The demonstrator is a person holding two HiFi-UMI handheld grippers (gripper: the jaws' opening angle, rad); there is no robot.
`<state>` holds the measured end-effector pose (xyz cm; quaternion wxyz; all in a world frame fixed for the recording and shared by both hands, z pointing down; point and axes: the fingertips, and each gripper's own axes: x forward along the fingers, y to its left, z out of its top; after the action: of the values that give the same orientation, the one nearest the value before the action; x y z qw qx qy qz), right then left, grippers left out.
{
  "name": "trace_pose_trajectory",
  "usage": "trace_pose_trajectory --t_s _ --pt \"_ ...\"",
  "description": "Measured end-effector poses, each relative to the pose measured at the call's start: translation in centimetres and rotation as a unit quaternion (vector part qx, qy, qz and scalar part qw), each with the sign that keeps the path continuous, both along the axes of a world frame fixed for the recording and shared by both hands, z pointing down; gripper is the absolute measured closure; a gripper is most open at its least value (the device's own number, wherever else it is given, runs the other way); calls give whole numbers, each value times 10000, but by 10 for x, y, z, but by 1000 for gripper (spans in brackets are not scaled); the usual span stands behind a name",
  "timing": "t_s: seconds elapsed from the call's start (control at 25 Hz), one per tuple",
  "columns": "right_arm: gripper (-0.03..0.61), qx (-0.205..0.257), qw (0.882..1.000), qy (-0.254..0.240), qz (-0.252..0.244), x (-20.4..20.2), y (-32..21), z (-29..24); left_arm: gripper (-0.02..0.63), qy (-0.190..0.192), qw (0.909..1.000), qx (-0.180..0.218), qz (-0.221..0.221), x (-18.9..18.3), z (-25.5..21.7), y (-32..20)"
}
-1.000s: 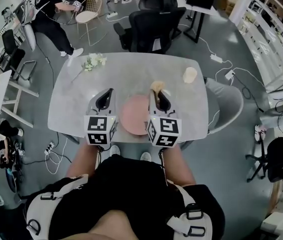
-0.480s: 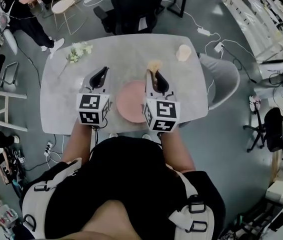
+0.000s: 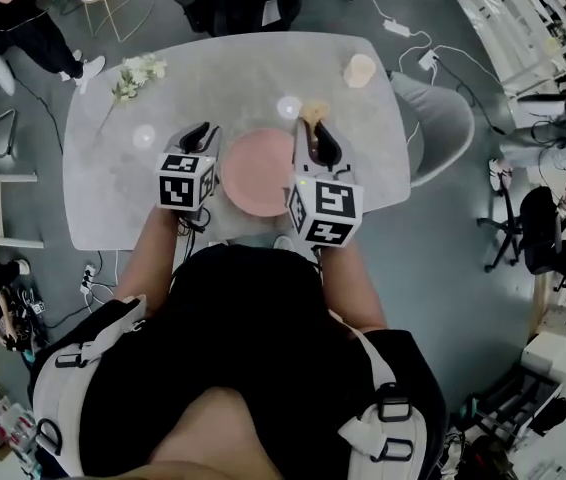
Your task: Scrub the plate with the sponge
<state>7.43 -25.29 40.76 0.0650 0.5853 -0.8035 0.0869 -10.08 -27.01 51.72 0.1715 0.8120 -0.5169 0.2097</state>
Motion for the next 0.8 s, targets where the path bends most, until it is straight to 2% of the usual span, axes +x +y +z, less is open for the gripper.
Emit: trace_pose_trajectory --t_s 0.24,0.44,0.6,0.8 --pt "520 -159 9997 138 98 7 11 17 543 -175 9963 -834 63 1 76 13" --pt "520 -259 9992 208 208 18 20 25 541 -378 9857 -1629 222 6 129 31" --pt "520 -293 9987 288 313 23 27 28 532 -555 9781 -1992 236 -1 161 42" --pt "520 -322 9976 384 477 32 32 32 531 -541 9696 -2381 157 -4 191 51"
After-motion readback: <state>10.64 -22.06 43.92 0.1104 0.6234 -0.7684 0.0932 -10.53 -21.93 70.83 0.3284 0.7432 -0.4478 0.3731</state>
